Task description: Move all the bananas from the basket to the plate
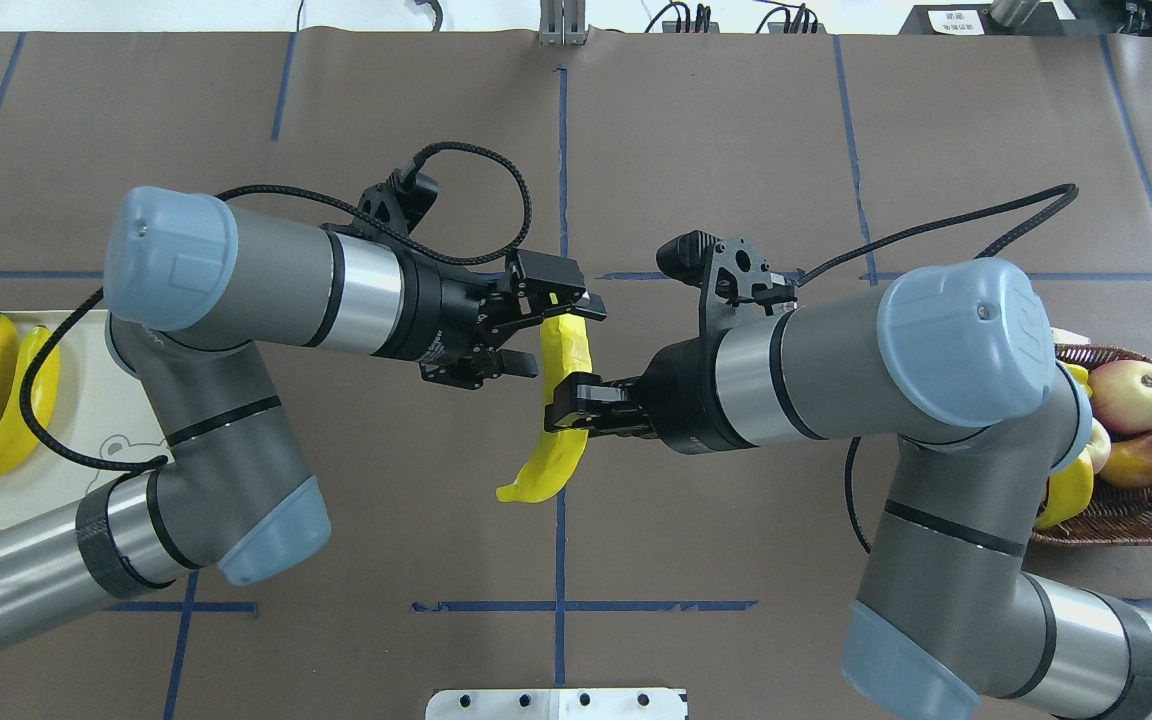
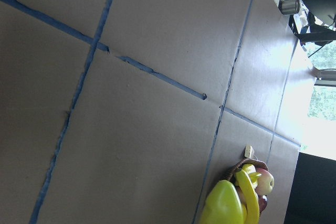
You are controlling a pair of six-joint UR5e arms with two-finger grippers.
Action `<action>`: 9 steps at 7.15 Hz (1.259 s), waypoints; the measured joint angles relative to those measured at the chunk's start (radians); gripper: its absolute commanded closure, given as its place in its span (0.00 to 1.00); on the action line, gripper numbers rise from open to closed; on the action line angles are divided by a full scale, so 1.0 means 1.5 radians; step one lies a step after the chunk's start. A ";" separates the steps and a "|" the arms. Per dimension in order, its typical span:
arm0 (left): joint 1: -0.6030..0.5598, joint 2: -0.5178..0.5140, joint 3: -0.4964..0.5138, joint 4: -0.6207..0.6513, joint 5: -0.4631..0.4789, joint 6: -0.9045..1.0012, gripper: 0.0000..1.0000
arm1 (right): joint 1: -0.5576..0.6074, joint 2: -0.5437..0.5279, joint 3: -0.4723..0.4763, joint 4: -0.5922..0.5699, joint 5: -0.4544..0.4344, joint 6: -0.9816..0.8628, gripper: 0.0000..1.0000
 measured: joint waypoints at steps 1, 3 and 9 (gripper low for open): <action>0.009 -0.001 0.000 0.000 0.004 0.000 0.87 | 0.000 0.000 0.000 0.000 0.000 0.000 0.99; 0.013 0.002 0.000 -0.002 0.005 0.008 1.00 | 0.000 0.001 0.000 0.000 0.000 -0.003 0.29; -0.002 0.009 -0.002 0.010 -0.001 0.023 1.00 | 0.006 -0.005 0.018 -0.001 0.004 -0.001 0.00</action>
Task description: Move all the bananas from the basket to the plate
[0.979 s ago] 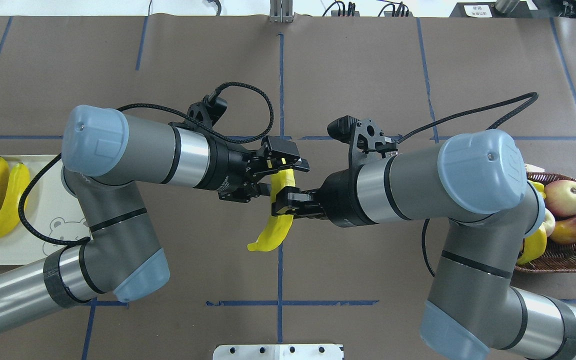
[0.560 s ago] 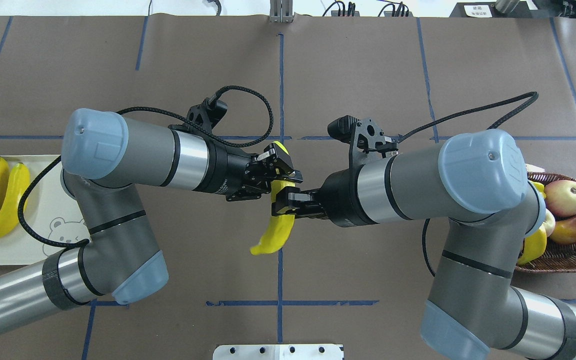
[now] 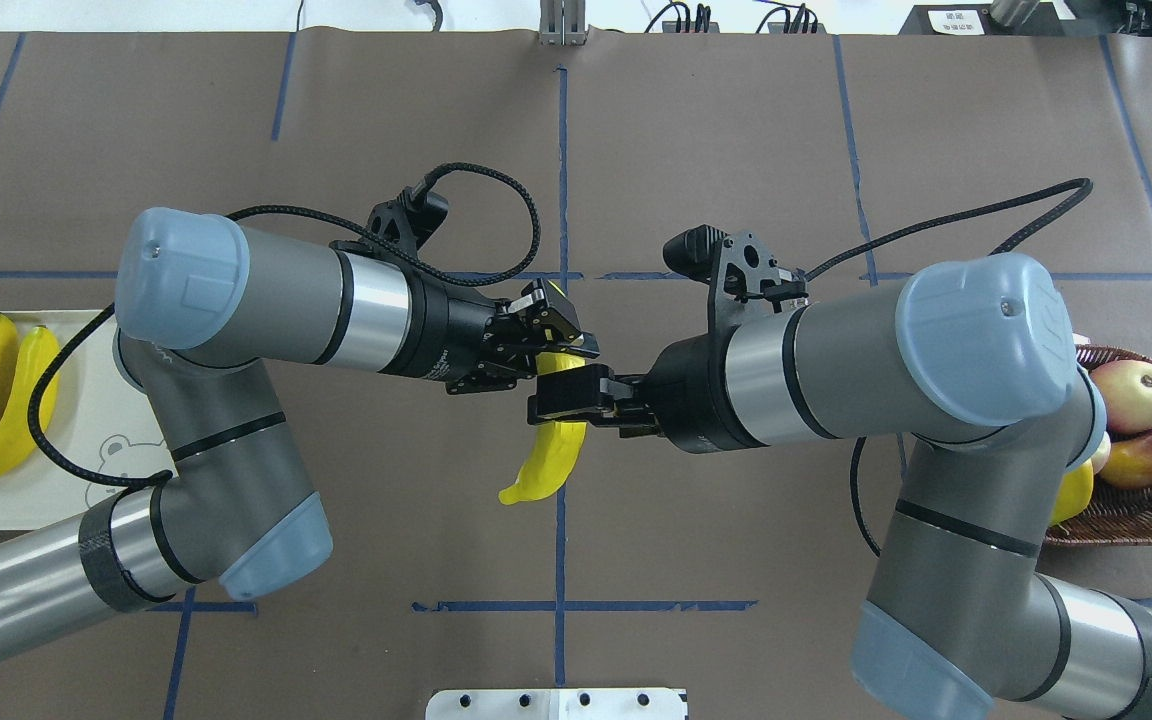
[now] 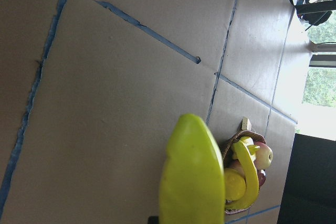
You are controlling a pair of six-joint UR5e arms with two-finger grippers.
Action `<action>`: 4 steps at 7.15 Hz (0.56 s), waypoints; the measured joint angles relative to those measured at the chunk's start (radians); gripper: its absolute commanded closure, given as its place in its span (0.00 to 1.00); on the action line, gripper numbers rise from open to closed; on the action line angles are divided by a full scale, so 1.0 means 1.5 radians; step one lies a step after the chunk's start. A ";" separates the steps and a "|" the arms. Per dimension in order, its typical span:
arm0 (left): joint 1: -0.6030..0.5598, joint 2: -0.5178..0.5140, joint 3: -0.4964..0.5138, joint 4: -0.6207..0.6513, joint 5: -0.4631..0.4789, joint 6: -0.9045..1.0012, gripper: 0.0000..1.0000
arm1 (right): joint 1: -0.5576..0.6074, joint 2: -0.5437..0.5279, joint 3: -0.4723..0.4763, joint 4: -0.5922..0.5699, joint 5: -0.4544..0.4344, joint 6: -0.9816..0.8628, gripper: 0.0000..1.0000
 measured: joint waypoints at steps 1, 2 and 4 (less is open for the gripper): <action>-0.018 0.012 -0.002 0.034 -0.011 0.006 1.00 | 0.003 -0.005 0.009 -0.002 0.000 0.000 0.00; -0.051 0.033 -0.011 0.101 -0.029 0.034 1.00 | 0.007 -0.017 0.022 -0.005 -0.001 0.000 0.00; -0.120 0.108 -0.060 0.259 -0.049 0.178 1.00 | 0.020 -0.052 0.047 -0.007 -0.001 0.000 0.00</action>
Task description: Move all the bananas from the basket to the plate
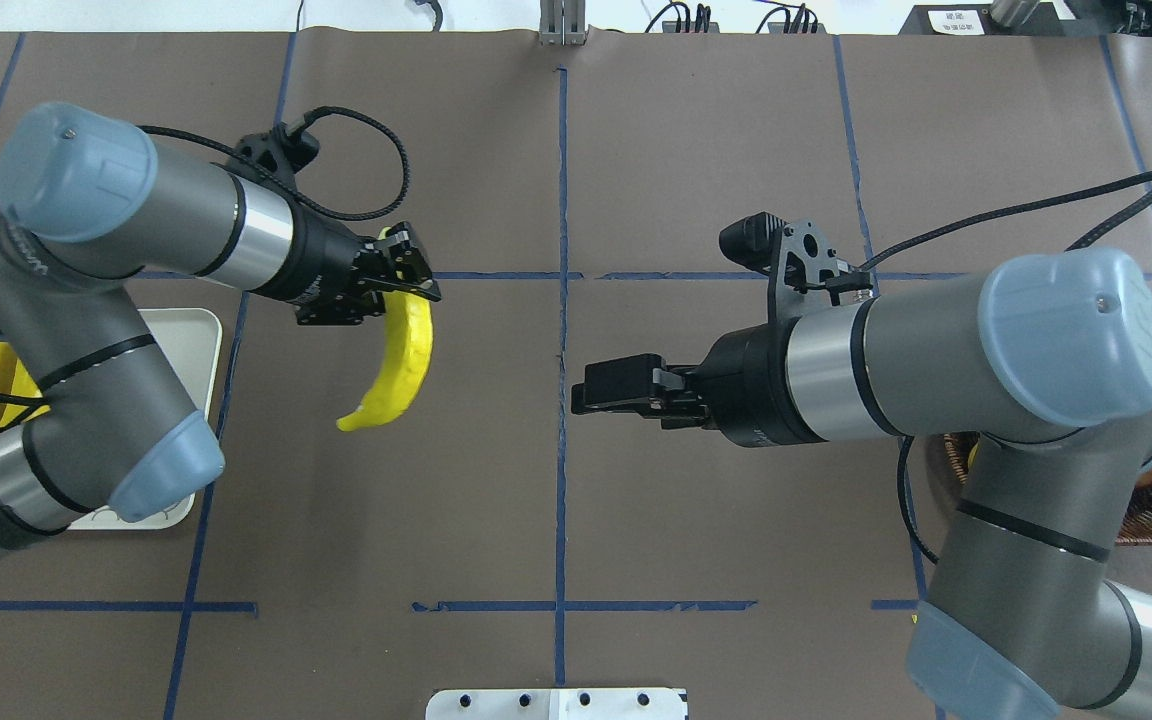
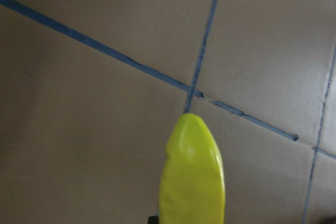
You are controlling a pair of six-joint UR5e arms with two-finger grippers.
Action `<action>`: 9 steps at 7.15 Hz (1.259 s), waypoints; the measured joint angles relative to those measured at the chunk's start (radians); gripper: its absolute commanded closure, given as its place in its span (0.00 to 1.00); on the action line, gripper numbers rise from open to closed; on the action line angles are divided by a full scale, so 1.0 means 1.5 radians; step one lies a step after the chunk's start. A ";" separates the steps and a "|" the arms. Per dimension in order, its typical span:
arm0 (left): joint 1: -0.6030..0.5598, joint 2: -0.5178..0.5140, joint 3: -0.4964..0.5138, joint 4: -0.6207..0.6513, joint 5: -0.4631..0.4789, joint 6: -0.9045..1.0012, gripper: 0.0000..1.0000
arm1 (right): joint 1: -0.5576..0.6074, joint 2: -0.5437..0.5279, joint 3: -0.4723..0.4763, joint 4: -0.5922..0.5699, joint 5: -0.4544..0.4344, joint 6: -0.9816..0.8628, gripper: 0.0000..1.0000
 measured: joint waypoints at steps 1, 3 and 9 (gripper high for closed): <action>-0.028 0.059 -0.019 0.045 0.000 0.074 1.00 | 0.005 -0.011 0.006 0.000 0.000 0.000 0.00; -0.061 0.163 -0.009 0.073 0.022 0.153 1.00 | 0.009 -0.023 0.008 0.000 -0.001 0.000 0.00; -0.065 0.258 0.062 0.068 0.120 0.210 0.01 | 0.016 -0.049 0.007 -0.001 -0.009 0.001 0.00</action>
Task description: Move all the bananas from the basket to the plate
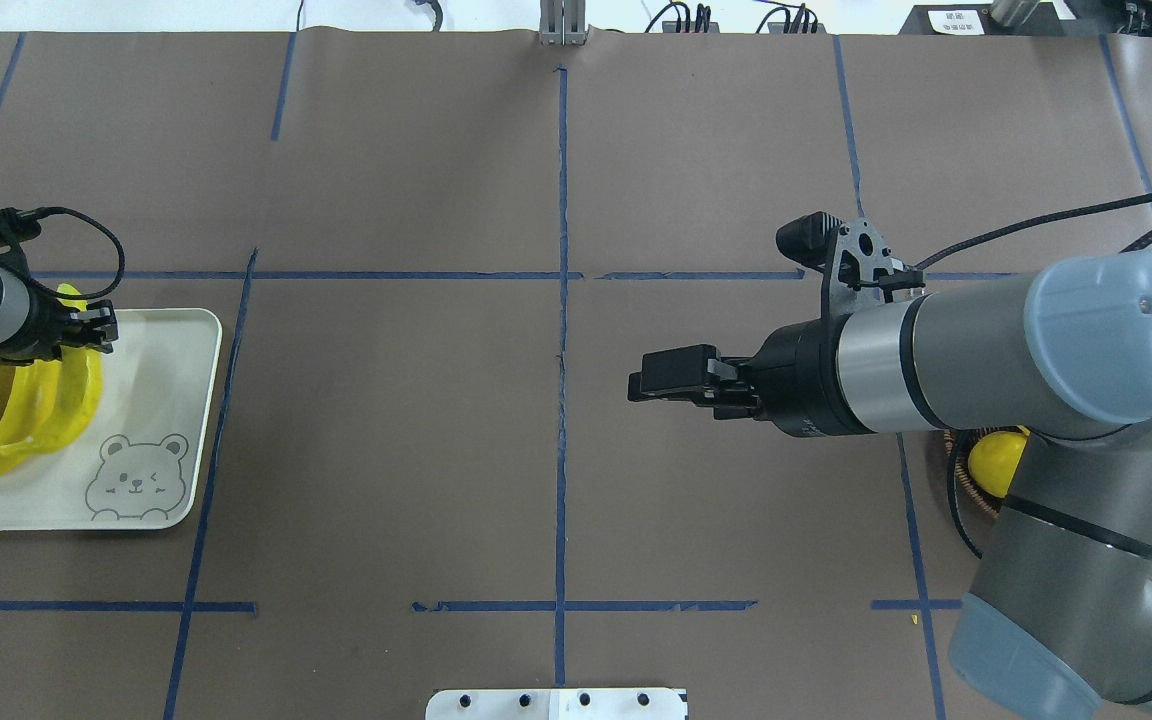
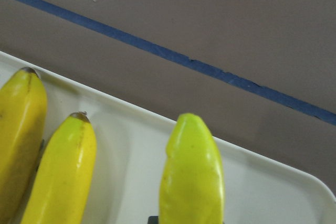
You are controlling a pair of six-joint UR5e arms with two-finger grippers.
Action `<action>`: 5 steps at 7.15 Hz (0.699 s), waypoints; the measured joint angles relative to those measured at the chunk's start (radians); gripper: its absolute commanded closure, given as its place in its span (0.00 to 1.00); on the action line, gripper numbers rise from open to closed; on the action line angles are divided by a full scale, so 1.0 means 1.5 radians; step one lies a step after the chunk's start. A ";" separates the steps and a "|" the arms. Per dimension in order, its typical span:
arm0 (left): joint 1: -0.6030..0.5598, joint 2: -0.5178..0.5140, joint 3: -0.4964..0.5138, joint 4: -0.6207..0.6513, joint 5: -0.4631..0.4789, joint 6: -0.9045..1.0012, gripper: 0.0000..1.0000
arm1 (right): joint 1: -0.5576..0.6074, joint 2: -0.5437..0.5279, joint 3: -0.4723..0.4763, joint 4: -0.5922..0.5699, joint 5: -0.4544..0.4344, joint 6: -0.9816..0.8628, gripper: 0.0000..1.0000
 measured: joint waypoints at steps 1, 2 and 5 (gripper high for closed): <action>0.000 0.002 0.003 -0.001 0.003 0.007 0.01 | 0.002 -0.003 0.000 0.000 0.000 0.000 0.00; 0.000 0.002 0.002 -0.005 0.003 0.009 0.01 | 0.007 -0.012 0.000 -0.002 0.000 -0.001 0.00; -0.002 -0.003 -0.041 -0.005 -0.032 0.010 0.01 | 0.054 -0.110 0.018 -0.044 -0.002 -0.005 0.01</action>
